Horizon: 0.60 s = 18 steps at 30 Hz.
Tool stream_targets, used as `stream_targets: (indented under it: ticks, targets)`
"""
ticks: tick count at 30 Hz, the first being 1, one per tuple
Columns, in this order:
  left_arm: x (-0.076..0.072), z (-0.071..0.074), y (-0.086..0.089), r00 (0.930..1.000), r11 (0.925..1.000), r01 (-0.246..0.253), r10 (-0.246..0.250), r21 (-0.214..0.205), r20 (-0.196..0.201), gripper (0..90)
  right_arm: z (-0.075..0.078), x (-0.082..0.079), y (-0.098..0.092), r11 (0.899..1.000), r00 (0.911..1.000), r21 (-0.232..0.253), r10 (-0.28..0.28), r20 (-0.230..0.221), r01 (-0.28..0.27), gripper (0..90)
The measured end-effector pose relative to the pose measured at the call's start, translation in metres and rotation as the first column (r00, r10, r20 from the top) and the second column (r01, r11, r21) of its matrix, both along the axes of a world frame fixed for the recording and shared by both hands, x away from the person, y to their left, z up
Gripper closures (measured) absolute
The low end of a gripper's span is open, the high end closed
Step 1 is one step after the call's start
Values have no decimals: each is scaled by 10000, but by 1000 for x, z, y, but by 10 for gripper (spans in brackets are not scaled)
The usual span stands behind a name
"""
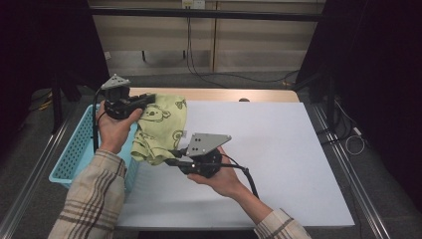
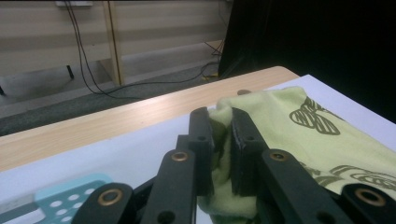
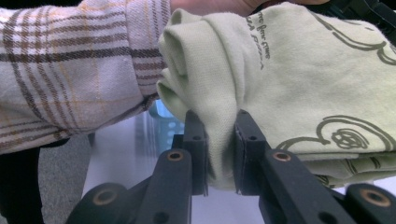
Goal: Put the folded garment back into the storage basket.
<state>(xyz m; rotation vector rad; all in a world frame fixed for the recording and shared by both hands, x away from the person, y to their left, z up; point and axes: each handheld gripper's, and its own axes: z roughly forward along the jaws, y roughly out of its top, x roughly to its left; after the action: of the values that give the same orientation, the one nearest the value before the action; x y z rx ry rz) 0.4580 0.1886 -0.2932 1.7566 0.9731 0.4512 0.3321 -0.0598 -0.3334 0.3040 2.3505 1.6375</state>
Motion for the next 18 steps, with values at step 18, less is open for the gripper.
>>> stream_targets:
  ticks: [18]
  targets:
    - [-2, 5, 40, 9981, 9982, -595, 594, 98, 145, 813, 3, 11, 38, 9990, 9992, 164, 408, -58, -407, 785]
